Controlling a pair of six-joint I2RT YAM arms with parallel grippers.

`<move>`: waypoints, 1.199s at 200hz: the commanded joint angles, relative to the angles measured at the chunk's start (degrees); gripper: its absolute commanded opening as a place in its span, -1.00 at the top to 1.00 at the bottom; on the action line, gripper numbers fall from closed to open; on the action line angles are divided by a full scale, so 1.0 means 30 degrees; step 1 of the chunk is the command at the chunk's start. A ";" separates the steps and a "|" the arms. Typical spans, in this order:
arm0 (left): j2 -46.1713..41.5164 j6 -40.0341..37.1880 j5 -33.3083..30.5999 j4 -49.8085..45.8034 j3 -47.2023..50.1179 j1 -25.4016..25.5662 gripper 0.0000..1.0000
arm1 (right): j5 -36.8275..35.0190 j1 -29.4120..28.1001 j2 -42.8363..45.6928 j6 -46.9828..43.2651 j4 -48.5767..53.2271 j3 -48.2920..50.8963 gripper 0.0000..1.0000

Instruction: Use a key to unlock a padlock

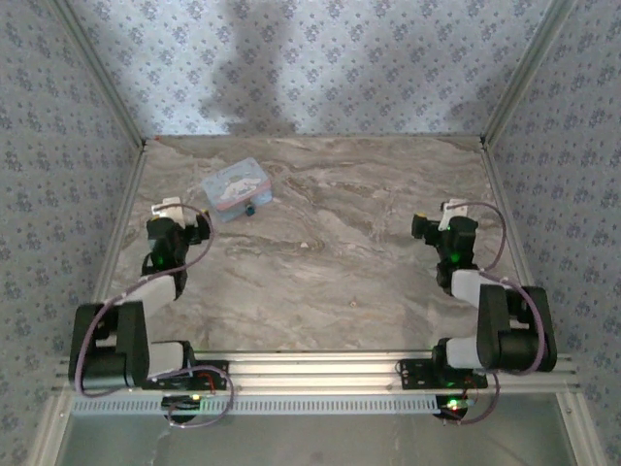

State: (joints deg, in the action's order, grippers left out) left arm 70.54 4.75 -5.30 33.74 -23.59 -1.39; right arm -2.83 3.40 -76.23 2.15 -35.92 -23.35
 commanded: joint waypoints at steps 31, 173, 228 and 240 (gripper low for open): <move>-0.2514 0.7787 0.3474 -0.8858 -0.3267 0.0316 -0.96 | 0.1040 -0.1020 0.4340 0.4735 1.1138 -0.3697 -0.99; 0.1704 1.5523 0.5067 -0.5914 -0.3760 1.1096 -0.96 | 0.0541 -1.6630 0.2347 0.9275 2.4404 -0.6398 -0.44; 0.1710 1.5525 0.4508 -0.6401 -0.3620 1.1134 -0.96 | -0.0813 -1.9059 -0.1919 0.7273 2.5998 -0.9052 -0.15; 0.1615 1.5491 0.4383 -0.6615 -0.3643 1.1142 -0.96 | -0.1009 -1.9339 -0.2664 0.7068 2.6226 -0.9521 -0.10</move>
State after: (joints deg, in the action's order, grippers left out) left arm 76.29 50.70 8.99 13.61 -33.45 31.68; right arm -2.52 -52.71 -80.16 26.46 37.93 -48.16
